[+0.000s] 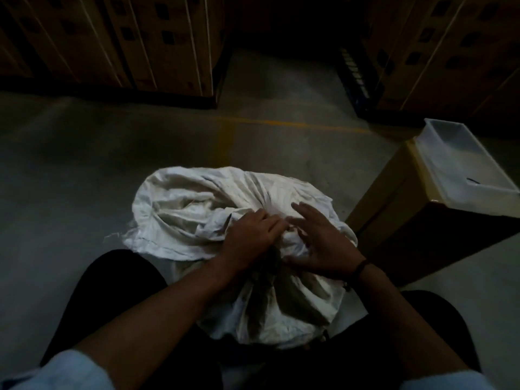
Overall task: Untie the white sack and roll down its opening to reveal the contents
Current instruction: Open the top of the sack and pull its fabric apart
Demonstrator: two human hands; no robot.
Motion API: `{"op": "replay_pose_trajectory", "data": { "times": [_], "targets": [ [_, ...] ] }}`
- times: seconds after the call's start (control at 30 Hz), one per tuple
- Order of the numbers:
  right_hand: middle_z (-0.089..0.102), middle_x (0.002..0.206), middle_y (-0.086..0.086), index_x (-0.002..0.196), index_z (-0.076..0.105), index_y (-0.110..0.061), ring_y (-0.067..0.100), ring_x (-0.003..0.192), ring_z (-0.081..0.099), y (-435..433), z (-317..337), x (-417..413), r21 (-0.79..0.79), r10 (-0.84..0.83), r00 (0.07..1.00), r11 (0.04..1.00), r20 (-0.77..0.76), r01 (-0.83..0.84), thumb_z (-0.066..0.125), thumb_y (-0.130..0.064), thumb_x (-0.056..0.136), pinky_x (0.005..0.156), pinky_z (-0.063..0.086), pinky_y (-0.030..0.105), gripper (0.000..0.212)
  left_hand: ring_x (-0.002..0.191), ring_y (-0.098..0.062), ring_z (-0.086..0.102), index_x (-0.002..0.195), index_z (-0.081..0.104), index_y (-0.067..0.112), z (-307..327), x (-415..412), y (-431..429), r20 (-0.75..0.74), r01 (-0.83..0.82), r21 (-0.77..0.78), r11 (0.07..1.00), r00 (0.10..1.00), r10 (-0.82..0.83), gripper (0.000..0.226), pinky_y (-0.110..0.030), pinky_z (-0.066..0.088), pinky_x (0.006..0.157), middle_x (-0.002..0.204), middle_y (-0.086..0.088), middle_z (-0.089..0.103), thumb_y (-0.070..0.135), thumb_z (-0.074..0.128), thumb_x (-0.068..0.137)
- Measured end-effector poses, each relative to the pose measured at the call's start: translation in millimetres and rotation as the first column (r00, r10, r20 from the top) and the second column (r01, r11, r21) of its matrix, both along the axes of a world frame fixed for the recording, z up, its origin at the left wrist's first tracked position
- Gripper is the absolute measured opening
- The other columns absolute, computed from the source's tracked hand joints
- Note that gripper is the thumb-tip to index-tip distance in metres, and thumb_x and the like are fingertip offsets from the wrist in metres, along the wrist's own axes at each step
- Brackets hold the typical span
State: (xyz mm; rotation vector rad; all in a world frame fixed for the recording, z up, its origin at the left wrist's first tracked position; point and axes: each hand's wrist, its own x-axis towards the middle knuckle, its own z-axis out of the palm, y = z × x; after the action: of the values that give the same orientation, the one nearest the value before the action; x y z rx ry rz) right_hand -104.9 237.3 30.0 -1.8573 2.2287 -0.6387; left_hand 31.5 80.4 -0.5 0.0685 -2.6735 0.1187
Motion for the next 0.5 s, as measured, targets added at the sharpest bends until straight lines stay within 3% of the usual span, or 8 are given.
{"op": "replay_pose_trajectory", "data": {
  "times": [0.07, 0.17, 0.23, 0.33, 0.4, 0.5],
  "targets": [
    [0.04, 0.149, 0.008, 0.153, 0.017, -0.019, 0.021, 0.136, 0.04, -3, 0, -2, 0.096, -0.036, 0.999, 0.995, 0.021, 0.034, 0.078, -0.051, 0.071, 0.111, 0.035, 0.033, 0.107, 0.081, -0.028, 0.064, 0.109, 0.063, 0.016, -2, -2, 11, -0.104, 0.057, 0.006, 0.998, 0.993, -0.056, 0.025, -0.039, 0.052, 0.063, 0.093, -0.006, 0.07, 0.017, 0.059, 0.085],
    [0.059, 0.125, 0.012, 0.153, -0.004, -0.023, 0.028, 0.103, 0.062, -7, -17, -2, 0.287, -0.089, 0.988, 0.95, -0.122, 0.121, 0.072, -0.047, 0.077, 0.085, 0.049, 0.037, 0.11, 0.079, -0.026, 0.064, 0.118, 0.06, 0.021, -1, -4, 20, -0.027, 0.017, 0.195, 0.981, 1.0, -0.012, 0.043, -0.036, 0.053, 0.063, 0.093, -0.006, 0.07, 0.019, 0.069, 0.076],
    [0.063, 0.116, 0.014, 0.154, 0.005, -0.019, 0.032, 0.095, 0.063, -8, -26, -5, 0.238, -0.107, 0.957, 0.956, -0.269, 0.173, 0.067, -0.044, 0.082, 0.075, 0.049, 0.039, 0.098, 0.089, -0.023, 0.067, 0.134, 0.043, 0.03, 4, -8, 17, 0.126, -0.131, 0.414, 0.901, 0.988, 0.086, 0.067, -0.038, 0.057, 0.074, 0.108, -0.004, 0.068, 0.027, 0.073, 0.074],
    [0.066, 0.101, 0.012, 0.142, 0.043, -0.01, 0.033, 0.078, 0.063, -9, -39, -9, -0.094, -0.153, 0.857, 0.988, -0.493, 0.123, 0.067, -0.034, 0.082, 0.062, 0.046, 0.04, 0.069, 0.098, -0.019, 0.067, 0.131, 0.032, 0.04, 14, -13, -1, 0.332, -0.283, 0.631, 0.722, 0.94, 0.078, 0.078, -0.035, 0.056, 0.082, 0.115, 0.001, 0.065, 0.041, 0.077, 0.067],
    [0.065, 0.099, 0.01, 0.132, 0.053, -0.01, 0.032, 0.075, 0.059, -10, -45, -3, -0.267, -0.223, 0.762, 0.961, -0.608, 0.068, 0.063, -0.029, 0.087, 0.061, 0.042, 0.04, 0.05, 0.101, -0.021, 0.066, 0.129, 0.038, 0.039, 16, -11, -13, 0.401, -0.296, 0.572, 0.765, 0.914, 0.054, 0.075, -0.033, 0.054, 0.082, 0.114, -0.002, 0.067, 0.05, 0.075, 0.065],
    [0.065, 0.102, 0.009, 0.129, 0.056, -0.012, 0.03, 0.077, 0.058, -10, -53, 4, -0.325, -0.255, 0.709, 0.945, -0.657, 0.039, 0.053, -0.021, 0.093, 0.064, 0.039, 0.04, 0.038, 0.108, -0.027, 0.063, 0.125, 0.051, 0.029, 9, -7, -16, 0.446, -0.272, 0.517, 0.812, 0.895, 0.015, 0.059, -0.036, 0.051, 0.086, 0.117, -0.006, 0.067, 0.046, 0.07, 0.072]
  ]
}}
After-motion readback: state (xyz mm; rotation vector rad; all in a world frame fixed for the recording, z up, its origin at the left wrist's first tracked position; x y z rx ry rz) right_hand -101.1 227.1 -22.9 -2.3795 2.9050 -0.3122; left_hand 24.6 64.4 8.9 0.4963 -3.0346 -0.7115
